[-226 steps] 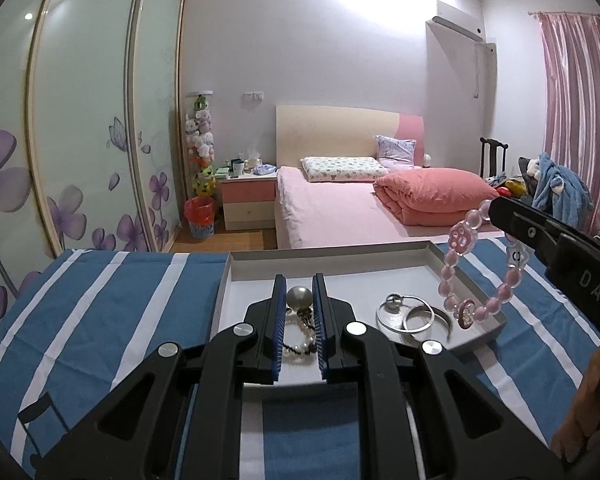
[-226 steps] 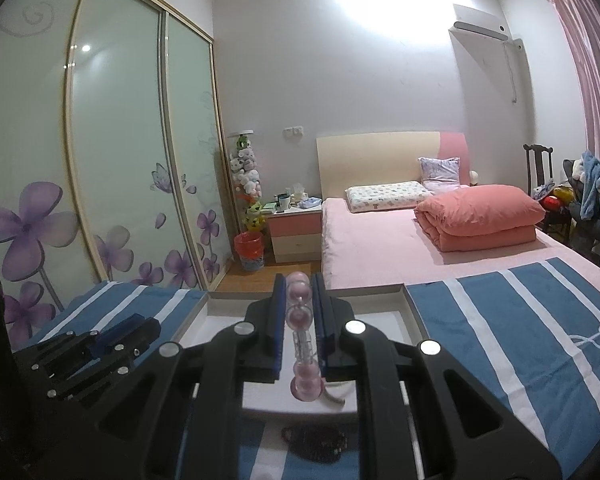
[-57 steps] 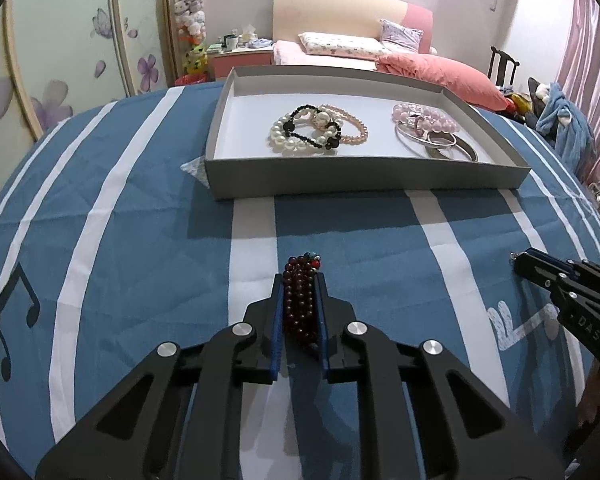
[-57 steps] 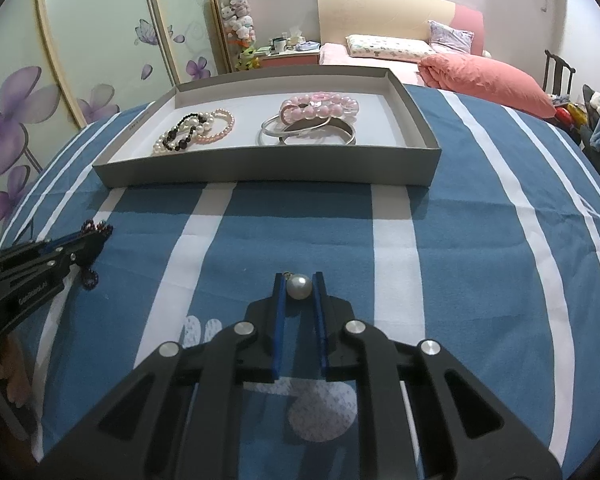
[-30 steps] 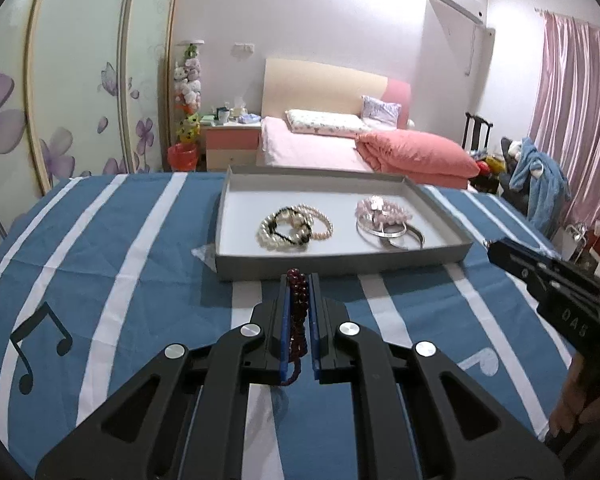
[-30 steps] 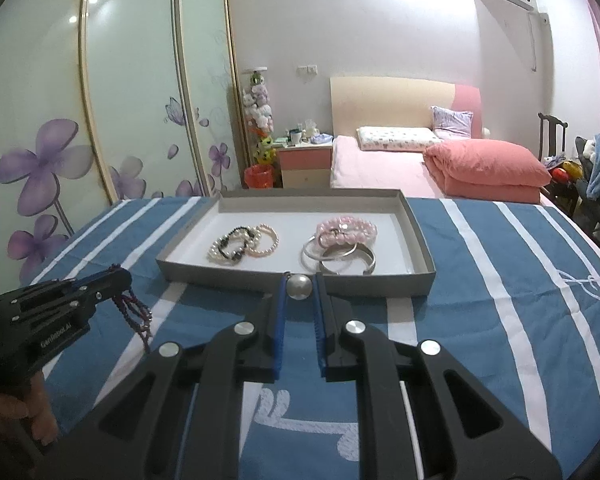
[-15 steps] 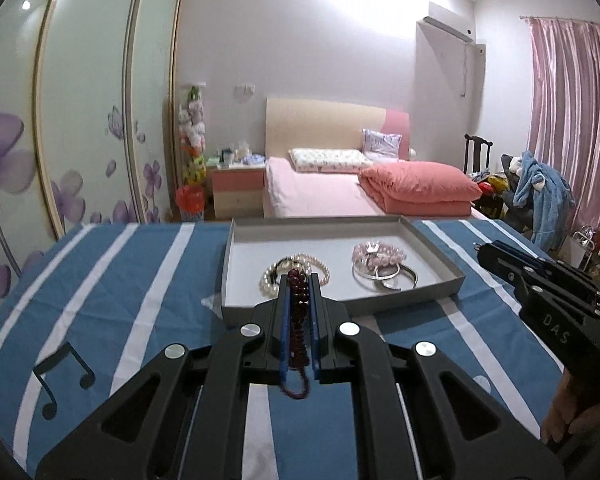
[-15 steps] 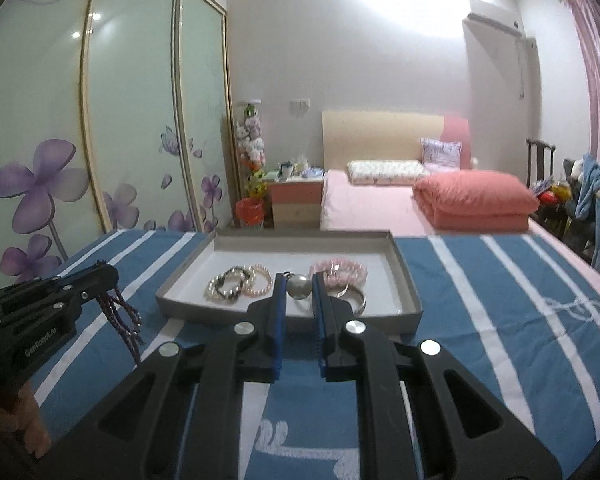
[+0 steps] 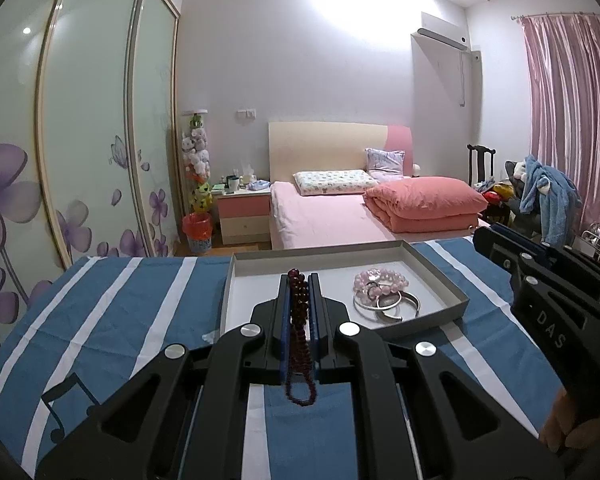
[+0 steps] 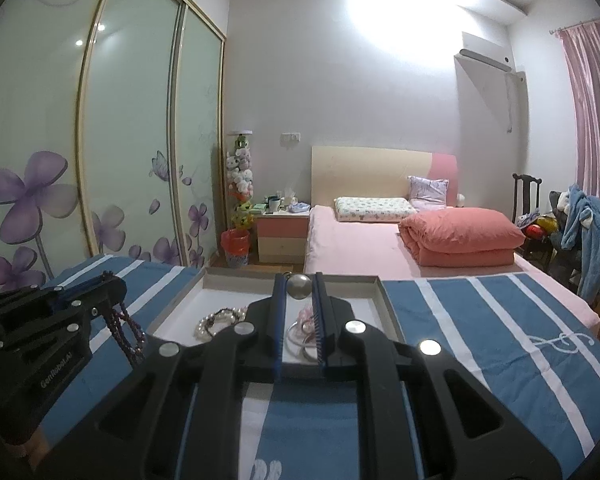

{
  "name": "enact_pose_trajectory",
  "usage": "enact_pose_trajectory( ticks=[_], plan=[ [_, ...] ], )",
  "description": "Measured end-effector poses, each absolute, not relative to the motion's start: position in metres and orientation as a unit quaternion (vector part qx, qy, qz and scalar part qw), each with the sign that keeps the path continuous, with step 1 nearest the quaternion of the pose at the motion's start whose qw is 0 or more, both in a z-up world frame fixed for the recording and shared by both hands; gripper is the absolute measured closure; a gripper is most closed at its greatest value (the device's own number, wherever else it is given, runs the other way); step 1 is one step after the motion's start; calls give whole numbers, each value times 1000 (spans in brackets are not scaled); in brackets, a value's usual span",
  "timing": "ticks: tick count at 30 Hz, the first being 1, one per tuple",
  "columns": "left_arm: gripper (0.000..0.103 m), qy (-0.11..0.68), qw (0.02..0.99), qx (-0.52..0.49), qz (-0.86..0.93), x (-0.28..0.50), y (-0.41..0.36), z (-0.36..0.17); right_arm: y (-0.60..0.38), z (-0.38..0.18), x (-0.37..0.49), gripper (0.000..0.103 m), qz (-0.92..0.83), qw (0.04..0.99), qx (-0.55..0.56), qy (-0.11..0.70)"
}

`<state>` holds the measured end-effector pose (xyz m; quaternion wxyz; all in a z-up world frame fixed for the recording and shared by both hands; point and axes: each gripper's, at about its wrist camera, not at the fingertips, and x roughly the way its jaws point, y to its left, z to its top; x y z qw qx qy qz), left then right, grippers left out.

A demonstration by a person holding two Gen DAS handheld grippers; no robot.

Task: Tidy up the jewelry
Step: 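Carry the pearl and dark red bracelet into the grey tray and release both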

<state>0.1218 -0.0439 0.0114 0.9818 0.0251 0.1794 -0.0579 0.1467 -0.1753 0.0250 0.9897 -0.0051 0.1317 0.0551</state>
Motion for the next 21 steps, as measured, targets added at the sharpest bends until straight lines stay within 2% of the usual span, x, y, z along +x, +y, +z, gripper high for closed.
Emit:
enact_pose_trajectory(
  ticks=[13, 21],
  plan=[
    [94, 170, 984, 13, -58, 164, -47, 25, -179, 32, 193, 89, 46, 992, 2, 115],
    [94, 167, 984, -9, -62, 200, -44, 32, -186, 25, 240, 89, 56, 988, 33, 138]
  ],
)
